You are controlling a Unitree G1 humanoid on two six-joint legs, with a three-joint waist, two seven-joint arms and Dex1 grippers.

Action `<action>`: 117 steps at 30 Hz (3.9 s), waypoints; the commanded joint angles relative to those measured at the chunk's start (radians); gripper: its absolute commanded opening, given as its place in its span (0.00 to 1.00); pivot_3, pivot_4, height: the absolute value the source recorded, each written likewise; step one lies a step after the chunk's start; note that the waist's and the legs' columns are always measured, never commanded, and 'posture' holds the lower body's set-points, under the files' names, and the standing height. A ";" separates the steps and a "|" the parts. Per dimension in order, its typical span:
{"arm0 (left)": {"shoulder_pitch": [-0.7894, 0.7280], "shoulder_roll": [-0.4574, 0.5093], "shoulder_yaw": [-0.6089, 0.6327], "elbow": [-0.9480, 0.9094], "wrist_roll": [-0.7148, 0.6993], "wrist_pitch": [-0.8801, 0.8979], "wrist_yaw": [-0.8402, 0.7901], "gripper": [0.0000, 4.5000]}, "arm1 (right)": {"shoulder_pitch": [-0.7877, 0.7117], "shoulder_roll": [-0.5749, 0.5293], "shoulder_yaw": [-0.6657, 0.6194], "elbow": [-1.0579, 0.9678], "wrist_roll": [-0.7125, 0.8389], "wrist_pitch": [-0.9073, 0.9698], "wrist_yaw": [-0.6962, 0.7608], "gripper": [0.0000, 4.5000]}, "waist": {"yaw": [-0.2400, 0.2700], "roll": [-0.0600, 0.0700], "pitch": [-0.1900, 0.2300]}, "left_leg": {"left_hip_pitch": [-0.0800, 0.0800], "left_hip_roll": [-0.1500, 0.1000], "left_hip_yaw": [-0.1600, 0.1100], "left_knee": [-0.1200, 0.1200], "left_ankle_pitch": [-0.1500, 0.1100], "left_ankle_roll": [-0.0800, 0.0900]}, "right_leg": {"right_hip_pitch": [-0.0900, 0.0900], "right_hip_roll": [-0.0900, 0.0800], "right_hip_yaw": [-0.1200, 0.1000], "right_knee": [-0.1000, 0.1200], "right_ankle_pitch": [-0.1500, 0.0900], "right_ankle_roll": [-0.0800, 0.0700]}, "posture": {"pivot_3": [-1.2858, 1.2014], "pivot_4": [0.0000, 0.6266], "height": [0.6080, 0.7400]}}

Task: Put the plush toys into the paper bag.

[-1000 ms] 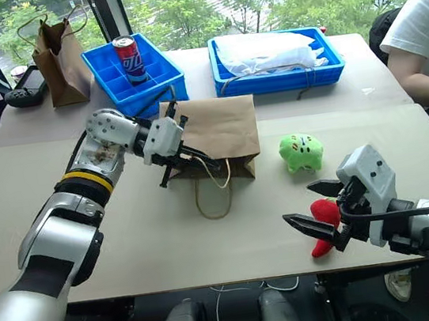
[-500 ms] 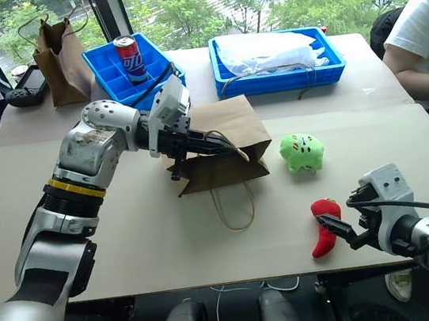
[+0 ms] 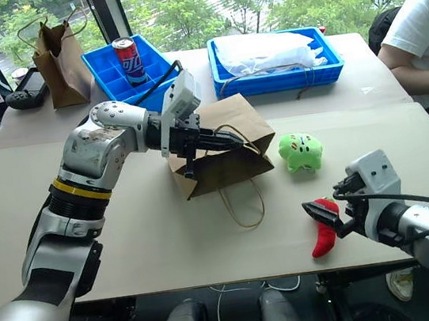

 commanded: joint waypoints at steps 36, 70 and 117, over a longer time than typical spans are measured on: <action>-0.129 -0.026 0.165 0.068 -0.041 0.093 0.083 0.00 | -0.458 0.730 0.682 0.966 -0.741 -0.748 0.012 0.02 | -0.006 0.005 0.000 | 0.000 0.000 -0.001 0.001 0.001 0.000 | 0.000 0.000 -0.001 0.004 0.000 0.000 | 0.52 0.24 0.71; -0.166 -0.011 0.256 0.189 -0.068 0.141 0.141 0.00 | -0.624 0.223 0.359 0.630 -0.623 -0.307 0.255 0.93 | -0.006 0.008 0.002 | -0.001 -0.001 -0.001 0.000 0.001 0.000 | -0.003 0.000 -0.001 0.006 -0.001 0.000 | 0.52 0.24 0.71; -0.108 -0.032 0.270 0.042 -0.157 0.251 0.216 0.00 | -0.852 0.612 0.593 0.738 -0.609 -0.268 0.212 0.26 | -0.005 0.012 0.004 | -0.003 -0.002 -0.002 0.000 0.001 0.000 | -0.005 0.000 -0.001 0.007 -0.001 0.000 | 0.52 0.24 0.71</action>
